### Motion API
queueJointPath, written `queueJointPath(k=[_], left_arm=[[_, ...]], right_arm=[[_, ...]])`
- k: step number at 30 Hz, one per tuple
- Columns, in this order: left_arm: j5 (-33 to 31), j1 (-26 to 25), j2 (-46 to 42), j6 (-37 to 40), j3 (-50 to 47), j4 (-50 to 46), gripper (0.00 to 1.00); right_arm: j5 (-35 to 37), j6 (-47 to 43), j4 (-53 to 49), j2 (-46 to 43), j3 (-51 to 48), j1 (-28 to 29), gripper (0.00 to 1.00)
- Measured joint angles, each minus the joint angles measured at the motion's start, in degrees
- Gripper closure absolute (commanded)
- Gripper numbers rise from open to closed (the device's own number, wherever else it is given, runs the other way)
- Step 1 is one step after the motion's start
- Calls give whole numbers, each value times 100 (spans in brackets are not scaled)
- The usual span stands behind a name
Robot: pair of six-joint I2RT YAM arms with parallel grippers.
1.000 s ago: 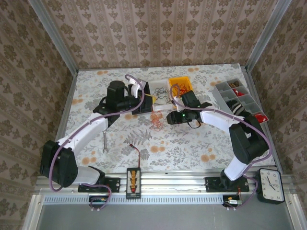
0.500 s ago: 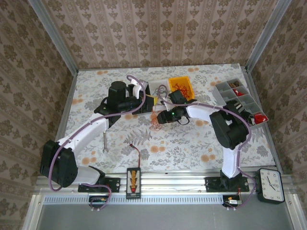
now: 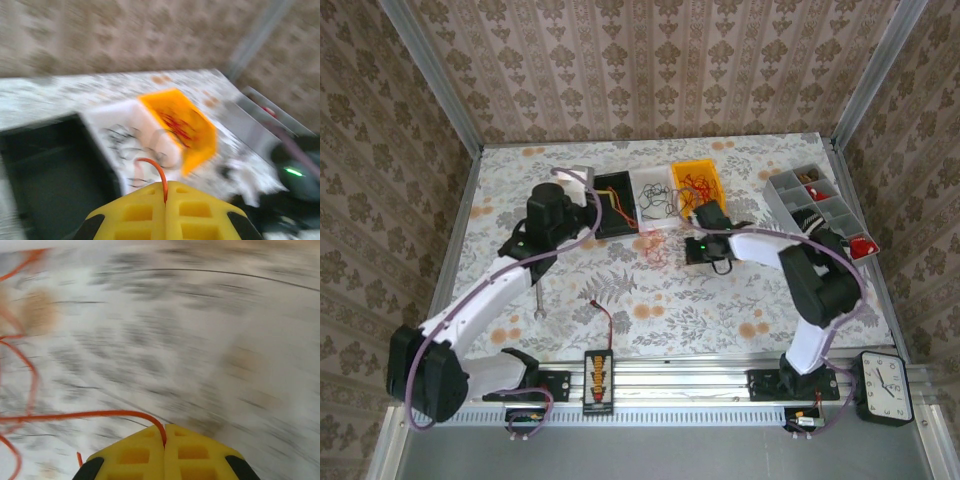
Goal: Untangle the cables
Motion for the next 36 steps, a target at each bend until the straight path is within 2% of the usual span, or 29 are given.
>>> queueJointPath(k=[2, 7, 12, 18, 24, 36], left_arm=[[-638, 111, -208, 4, -7, -66, 100], [-1681, 358, -407, 7, -46, -219, 100], [-2046, 540, -439, 7, -68, -426, 100], [-1958, 787, -481, 116, 28, -568, 100], [-1368, 802, -420, 389, 798, -675, 100], [-933, 800, 409, 837, 2103, 50, 100]], right_arm=[[356, 317, -52, -474, -450, -393, 100], [1005, 1019, -221, -1272, -1167, -1244, 100], [1198, 1539, -330, -1456, -1434, -1659, 100], [1261, 1836, -326, -1456, -1482, -1751, 100], [1255, 1917, -262, -1458, -1537, -1751, 100], [1119, 1891, 22, -1495, -1665, -1762, 99]])
